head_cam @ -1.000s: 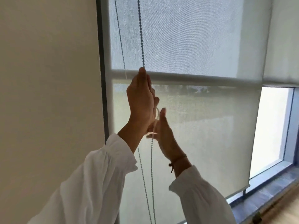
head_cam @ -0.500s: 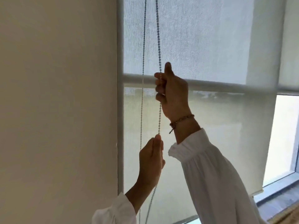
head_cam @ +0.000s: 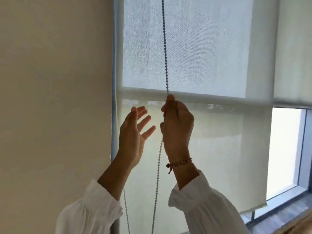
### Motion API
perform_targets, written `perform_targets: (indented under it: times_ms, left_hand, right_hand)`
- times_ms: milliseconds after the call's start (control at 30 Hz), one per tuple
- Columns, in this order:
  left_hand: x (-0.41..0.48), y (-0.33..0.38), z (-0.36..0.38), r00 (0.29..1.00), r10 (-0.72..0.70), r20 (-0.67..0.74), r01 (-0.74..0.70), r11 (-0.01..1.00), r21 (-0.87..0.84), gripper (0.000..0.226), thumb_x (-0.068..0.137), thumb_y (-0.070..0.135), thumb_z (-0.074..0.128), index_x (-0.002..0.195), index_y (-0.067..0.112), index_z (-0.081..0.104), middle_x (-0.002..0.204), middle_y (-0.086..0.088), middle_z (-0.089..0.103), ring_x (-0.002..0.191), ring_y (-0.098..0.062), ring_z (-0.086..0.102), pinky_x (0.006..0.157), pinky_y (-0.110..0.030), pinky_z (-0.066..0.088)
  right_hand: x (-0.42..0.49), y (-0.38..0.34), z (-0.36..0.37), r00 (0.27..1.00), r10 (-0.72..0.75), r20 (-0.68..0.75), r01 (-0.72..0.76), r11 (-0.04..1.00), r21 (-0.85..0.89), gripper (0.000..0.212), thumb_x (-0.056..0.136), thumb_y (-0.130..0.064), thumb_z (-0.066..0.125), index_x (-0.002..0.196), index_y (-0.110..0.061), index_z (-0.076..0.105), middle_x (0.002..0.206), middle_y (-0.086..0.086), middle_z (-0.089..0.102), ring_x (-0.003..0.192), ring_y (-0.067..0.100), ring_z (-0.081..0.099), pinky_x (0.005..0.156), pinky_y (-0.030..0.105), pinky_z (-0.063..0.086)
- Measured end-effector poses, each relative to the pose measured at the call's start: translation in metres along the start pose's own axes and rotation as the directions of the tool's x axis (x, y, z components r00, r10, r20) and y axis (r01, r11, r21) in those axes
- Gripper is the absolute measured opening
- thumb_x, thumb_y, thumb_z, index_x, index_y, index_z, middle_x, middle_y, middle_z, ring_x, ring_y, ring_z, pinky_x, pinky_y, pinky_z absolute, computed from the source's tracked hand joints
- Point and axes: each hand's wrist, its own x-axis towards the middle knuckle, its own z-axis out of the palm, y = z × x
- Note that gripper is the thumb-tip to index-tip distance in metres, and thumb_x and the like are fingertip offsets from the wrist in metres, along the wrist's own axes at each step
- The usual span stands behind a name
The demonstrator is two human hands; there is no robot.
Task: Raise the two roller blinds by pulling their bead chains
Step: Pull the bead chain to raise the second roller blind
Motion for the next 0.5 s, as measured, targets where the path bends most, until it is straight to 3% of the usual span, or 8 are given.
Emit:
perform_targets:
  times_ms: [167, 233, 333, 400, 500]
  left_hand:
    - [-0.007, 0.031, 0.021, 0.983, -0.070, 0.170, 0.070, 0.998, 0.004, 0.027, 0.095, 0.031, 0.037, 0.108, 0.013, 0.053, 0.108, -0.005, 0.062, 0.102, -0.025, 0.064, 0.092, -0.039, 0.051]
    - [-0.017, 0.038, 0.025, 0.977, -0.102, 0.189, 0.104, 0.995, 0.001, 0.028, 0.094, 0.032, 0.040, 0.106, 0.011, 0.054, 0.101, -0.007, 0.065, 0.080, -0.019, 0.069, 0.074, -0.029, 0.056]
    - [-0.031, 0.047, 0.032, 0.978, -0.158, 0.137, 0.160, 0.987, -0.005, 0.031, 0.094, 0.037, 0.042, 0.099, 0.011, 0.058, 0.064, 0.000, 0.054, 0.041, -0.006, 0.044, 0.039, -0.017, 0.036]
    - [-0.041, 0.050, 0.041, 0.991, -0.112, 0.072, 0.109, 0.993, 0.042, 0.035, 0.094, 0.038, 0.041, 0.081, 0.012, 0.060, 0.045, 0.009, 0.035, 0.035, -0.003, 0.025, 0.032, -0.016, 0.021]
    - [-0.050, 0.050, 0.049, 1.000, 0.000, 0.022, 0.000, 1.000, 0.013, 0.040, 0.094, 0.038, 0.040, 0.061, 0.017, 0.050, 0.036, 0.011, 0.030, 0.030, -0.003, 0.019, 0.029, -0.015, 0.015]
  right_hand:
    - [-0.068, 0.022, -0.026, 0.999, -0.015, 0.030, 0.018, 0.996, -0.089, 0.031, 0.087, -0.041, 0.048, 0.059, -0.027, 0.051, 0.047, -0.019, 0.052, 0.042, 0.005, 0.043, 0.047, 0.015, 0.033]
    - [-0.096, 0.027, -0.036, 0.999, -0.027, 0.047, 0.032, 0.993, -0.110, 0.033, 0.084, -0.047, 0.045, 0.058, -0.027, 0.049, 0.045, -0.017, 0.050, 0.040, 0.005, 0.040, 0.044, 0.009, 0.028]
    - [-0.121, 0.029, -0.044, 0.996, -0.046, 0.079, 0.056, 0.990, -0.128, 0.039, 0.085, -0.045, 0.043, 0.056, -0.020, 0.051, 0.045, -0.018, 0.048, 0.038, 0.003, 0.036, 0.043, 0.008, 0.024]
    - [-0.121, 0.027, -0.047, 0.990, -0.070, 0.119, 0.087, 0.985, -0.147, 0.042, 0.086, -0.041, 0.045, 0.057, -0.012, 0.052, 0.043, -0.019, 0.047, 0.036, 0.003, 0.034, 0.042, 0.009, 0.023]
    - [-0.111, 0.019, -0.052, 0.989, -0.006, 0.146, 0.024, 0.992, -0.126, 0.042, 0.085, -0.047, 0.050, 0.055, -0.017, 0.054, 0.040, -0.012, 0.044, 0.037, 0.004, 0.034, 0.042, 0.014, 0.027]
